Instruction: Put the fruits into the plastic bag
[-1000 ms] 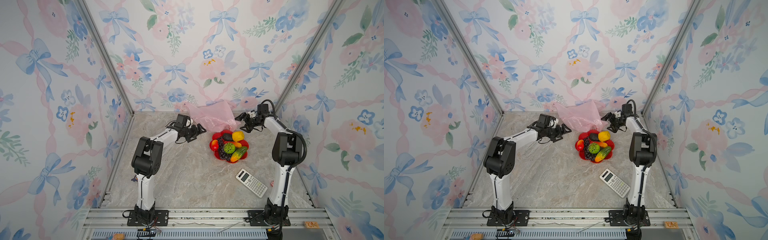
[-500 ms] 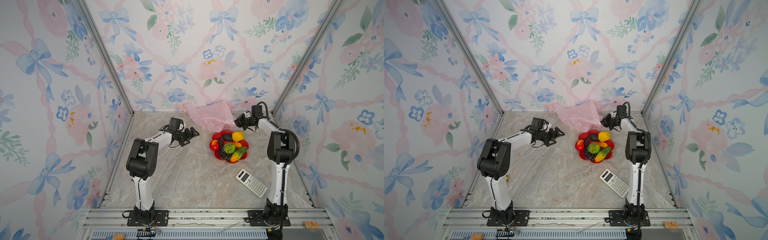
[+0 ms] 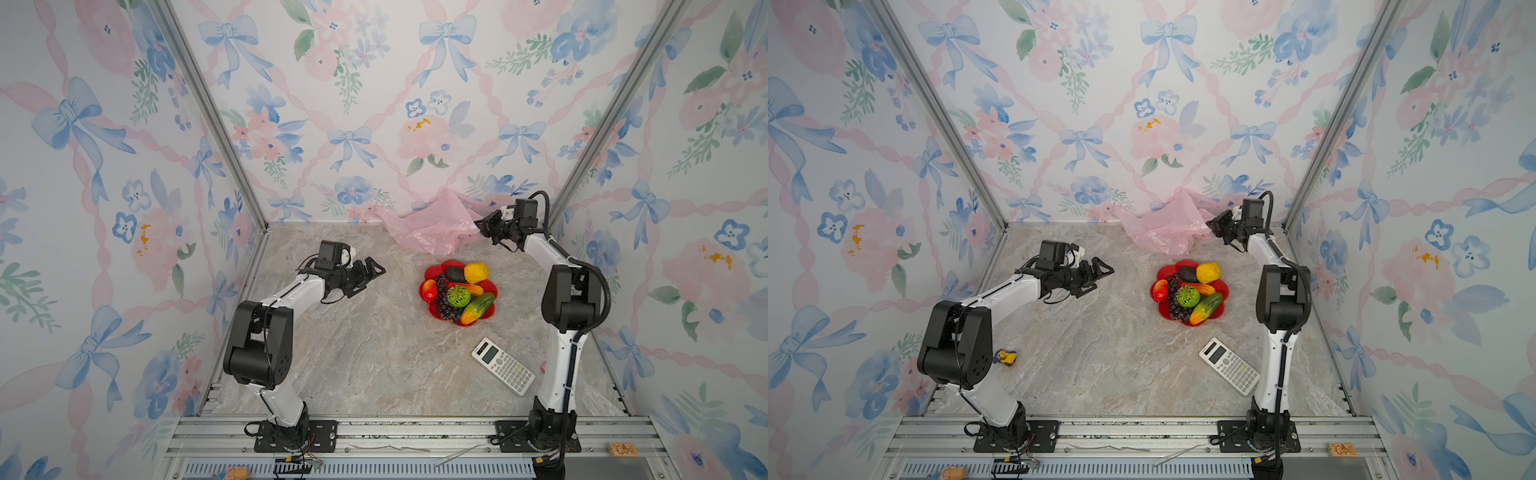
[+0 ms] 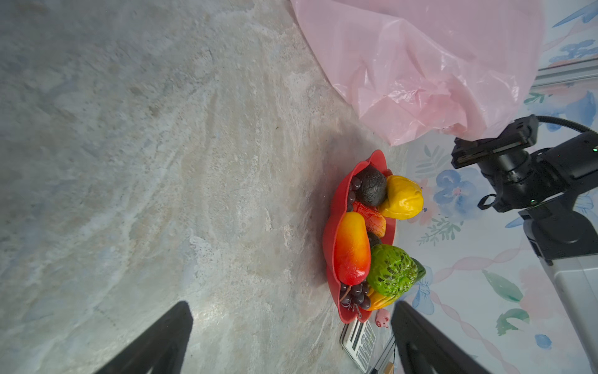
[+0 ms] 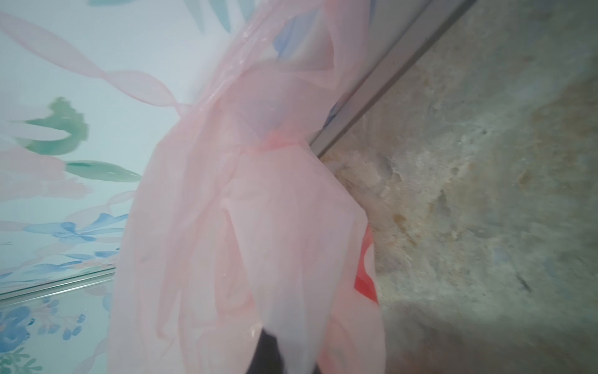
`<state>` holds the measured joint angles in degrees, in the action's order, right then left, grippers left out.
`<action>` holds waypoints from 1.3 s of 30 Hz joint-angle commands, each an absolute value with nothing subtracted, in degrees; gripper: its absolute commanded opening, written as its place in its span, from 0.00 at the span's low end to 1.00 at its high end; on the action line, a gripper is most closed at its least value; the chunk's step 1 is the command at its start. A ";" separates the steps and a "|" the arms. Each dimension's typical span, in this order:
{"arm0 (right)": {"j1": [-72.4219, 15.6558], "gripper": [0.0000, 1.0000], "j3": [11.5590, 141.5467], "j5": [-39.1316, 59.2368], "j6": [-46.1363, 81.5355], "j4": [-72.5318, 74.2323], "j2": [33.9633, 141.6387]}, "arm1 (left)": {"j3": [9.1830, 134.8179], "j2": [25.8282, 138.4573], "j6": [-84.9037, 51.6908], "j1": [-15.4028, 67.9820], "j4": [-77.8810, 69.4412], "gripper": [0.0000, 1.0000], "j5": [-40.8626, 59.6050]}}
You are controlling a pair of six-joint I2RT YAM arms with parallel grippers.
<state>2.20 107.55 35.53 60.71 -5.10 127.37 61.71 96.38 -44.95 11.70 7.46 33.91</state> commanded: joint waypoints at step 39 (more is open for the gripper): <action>-24.73 0.00 148.34 43.95 74.07 -7.98 114.97 | 36.46 64.29 -51.27 -1.59 9.39 0.98 29.08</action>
<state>-23.16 147.04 40.77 73.14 -9.26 116.42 38.11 66.63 -49.67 0.08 8.95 28.97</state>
